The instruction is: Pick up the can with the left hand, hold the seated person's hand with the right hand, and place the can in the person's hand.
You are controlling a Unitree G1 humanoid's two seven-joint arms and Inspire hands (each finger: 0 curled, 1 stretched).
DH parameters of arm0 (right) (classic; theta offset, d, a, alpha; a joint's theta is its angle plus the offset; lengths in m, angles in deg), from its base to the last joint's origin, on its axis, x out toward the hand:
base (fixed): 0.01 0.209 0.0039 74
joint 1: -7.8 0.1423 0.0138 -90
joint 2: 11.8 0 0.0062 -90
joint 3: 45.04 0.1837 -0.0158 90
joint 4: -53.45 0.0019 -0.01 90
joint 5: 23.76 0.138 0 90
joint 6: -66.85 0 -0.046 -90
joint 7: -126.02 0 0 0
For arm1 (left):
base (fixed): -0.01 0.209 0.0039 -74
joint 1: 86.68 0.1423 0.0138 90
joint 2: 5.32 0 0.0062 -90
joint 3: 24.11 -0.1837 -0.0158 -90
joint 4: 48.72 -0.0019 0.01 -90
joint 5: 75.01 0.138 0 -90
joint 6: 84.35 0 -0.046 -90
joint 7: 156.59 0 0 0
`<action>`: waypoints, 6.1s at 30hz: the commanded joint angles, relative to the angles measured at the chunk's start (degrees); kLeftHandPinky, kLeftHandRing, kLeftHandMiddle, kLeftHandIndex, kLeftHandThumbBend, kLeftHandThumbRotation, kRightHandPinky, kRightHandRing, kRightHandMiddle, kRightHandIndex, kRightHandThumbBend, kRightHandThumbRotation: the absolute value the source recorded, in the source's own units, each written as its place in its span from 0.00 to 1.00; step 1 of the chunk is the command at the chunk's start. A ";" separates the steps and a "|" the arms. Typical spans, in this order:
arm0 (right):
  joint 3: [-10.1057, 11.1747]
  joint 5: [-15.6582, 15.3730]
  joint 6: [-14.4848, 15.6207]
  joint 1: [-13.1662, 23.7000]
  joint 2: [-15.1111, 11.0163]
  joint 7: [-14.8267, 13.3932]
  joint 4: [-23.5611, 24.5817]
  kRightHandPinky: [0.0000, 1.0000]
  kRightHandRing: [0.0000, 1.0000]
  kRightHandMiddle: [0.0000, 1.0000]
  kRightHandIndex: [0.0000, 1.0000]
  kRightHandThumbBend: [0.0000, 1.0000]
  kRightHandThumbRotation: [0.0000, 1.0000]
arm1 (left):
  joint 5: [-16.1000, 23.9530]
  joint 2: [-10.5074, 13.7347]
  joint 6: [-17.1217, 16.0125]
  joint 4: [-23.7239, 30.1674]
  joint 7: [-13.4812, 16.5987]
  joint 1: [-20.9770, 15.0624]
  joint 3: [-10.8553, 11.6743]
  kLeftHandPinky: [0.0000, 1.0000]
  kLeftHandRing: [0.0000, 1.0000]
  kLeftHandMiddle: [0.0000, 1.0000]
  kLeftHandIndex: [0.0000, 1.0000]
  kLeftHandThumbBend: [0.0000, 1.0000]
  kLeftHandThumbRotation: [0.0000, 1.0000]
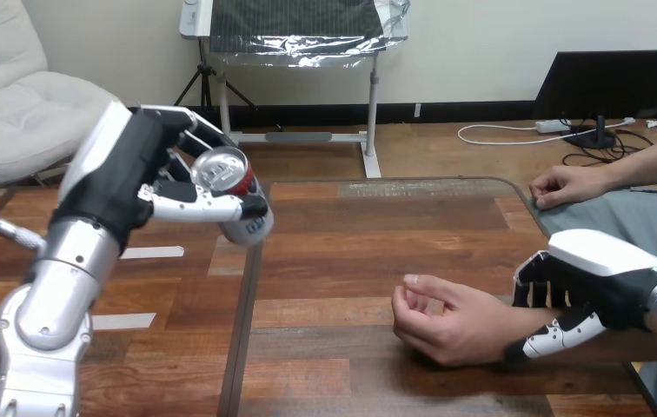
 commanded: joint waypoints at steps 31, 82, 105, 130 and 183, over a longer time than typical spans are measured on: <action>3.09 7.08 2.23 1.41 2.51 2.86 4.31 0.35 0.41 0.47 0.51 0.74 0.41 | -0.13 -1.49 -6.42 -10.07 0.11 -8.40 -3.64 0.21 0.30 0.38 0.46 0.62 0.00; 4.76 10.05 9.98 -0.51 5.02 8.38 18.91 0.36 0.43 0.49 0.52 0.75 0.44 | 0.45 -8.61 -13.91 -26.32 3.35 -17.40 -7.34 0.27 0.35 0.42 0.49 0.64 0.00; 4.70 9.89 14.36 -0.75 6.77 10.50 23.97 0.37 0.43 0.49 0.53 0.76 0.45 | 0.32 -13.58 -15.94 -30.88 4.76 -19.72 -9.62 0.26 0.33 0.41 0.49 0.65 0.00; 5.01 9.88 16.60 -1.90 7.43 11.39 26.65 0.37 0.43 0.49 0.53 0.76 0.45 | 1.27 -18.65 -20.18 -38.10 5.57 -22.12 -13.04 0.28 0.35 0.41 0.48 0.64 0.00; 6.31 11.76 15.58 -3.03 5.66 17.27 27.27 0.38 0.45 0.51 0.57 0.87 0.54 | 1.87 -17.72 -17.43 -33.81 0.95 -17.67 -15.66 0.46 0.55 0.59 0.61 0.69 0.18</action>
